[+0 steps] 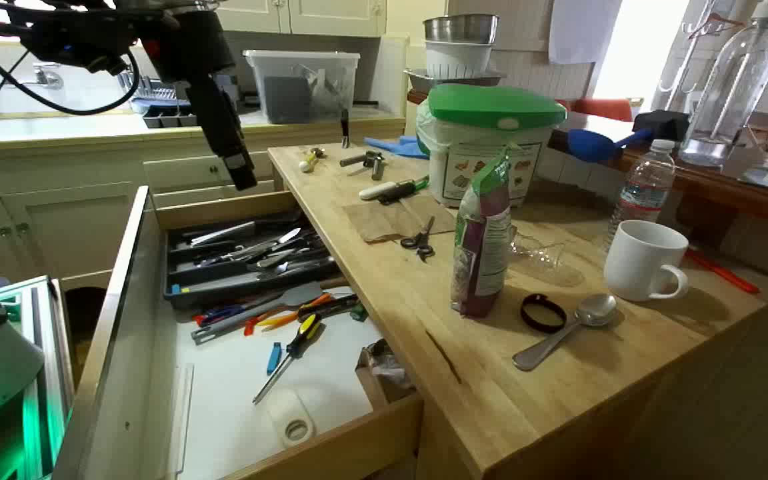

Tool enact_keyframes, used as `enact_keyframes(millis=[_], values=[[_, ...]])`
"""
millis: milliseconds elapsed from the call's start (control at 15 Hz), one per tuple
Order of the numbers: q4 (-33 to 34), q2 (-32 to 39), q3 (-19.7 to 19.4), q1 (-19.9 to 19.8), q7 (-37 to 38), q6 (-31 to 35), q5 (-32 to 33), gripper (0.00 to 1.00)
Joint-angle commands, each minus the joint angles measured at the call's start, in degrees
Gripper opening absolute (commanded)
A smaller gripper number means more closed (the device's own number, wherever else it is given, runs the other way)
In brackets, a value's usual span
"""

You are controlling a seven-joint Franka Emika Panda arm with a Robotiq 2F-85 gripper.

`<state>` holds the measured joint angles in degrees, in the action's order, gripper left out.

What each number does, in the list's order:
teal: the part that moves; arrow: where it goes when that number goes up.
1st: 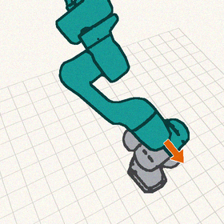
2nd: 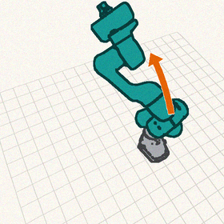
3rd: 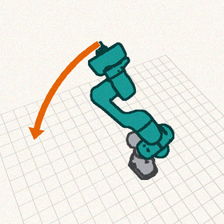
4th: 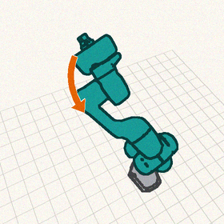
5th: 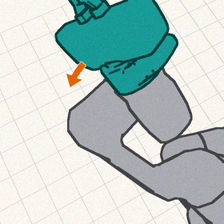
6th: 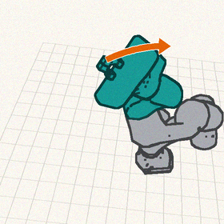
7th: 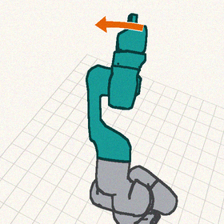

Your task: Put the white and silver peeler inside the open drawer.

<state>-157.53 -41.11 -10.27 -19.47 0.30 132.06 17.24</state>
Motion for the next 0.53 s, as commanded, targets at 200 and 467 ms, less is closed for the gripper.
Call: enact_keyframes(millis=[200,467], values=[[0.12,0.00,0.20,-0.17,-0.17,-0.18,-0.22,1.00],[1.52,2.88,-0.77,1.51,-1.34,3.04,-1.42,1.00]])
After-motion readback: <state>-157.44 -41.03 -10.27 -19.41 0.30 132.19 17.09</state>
